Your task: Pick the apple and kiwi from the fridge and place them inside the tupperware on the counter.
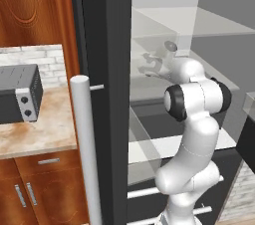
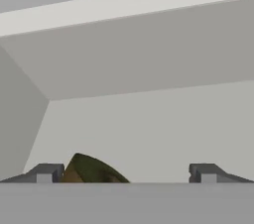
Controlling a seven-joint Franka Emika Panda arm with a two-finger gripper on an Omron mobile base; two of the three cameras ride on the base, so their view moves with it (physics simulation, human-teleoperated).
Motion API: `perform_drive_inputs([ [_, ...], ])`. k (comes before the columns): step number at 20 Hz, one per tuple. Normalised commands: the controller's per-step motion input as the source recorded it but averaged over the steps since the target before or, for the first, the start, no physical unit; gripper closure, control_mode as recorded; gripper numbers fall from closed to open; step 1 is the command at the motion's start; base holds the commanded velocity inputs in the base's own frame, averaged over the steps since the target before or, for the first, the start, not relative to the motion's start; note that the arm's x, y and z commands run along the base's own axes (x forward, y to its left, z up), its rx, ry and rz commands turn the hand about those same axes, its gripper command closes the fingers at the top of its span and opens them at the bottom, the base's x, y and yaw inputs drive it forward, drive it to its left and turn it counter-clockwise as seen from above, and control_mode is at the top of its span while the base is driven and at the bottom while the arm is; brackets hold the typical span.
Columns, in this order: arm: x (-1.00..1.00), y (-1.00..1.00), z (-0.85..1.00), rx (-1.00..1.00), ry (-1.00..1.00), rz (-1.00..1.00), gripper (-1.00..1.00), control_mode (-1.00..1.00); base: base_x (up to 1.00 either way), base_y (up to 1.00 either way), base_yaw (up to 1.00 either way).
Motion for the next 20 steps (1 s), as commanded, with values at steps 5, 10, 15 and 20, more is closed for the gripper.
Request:
perform_drive_inputs([
  [5,-0.08,0.13,-0.72,-0.01,0.00,0.00,-1.00,-1.00,0.00,0.00,0.00],
  [10,-0.09,0.14,-0.77,-0.01,0.00,0.00,-1.00,-1.00,0.00,0.00,0.00],
  [15,-0.36,0.21,-0.79,-0.01,0.03,0.00,-1.00,-1.00,0.00,0.00,0.00],
  [20,-0.24,0.23,-0.70,-0.01,0.01,0.00,-1.00,-1.00,0.00,0.00,0.00],
])
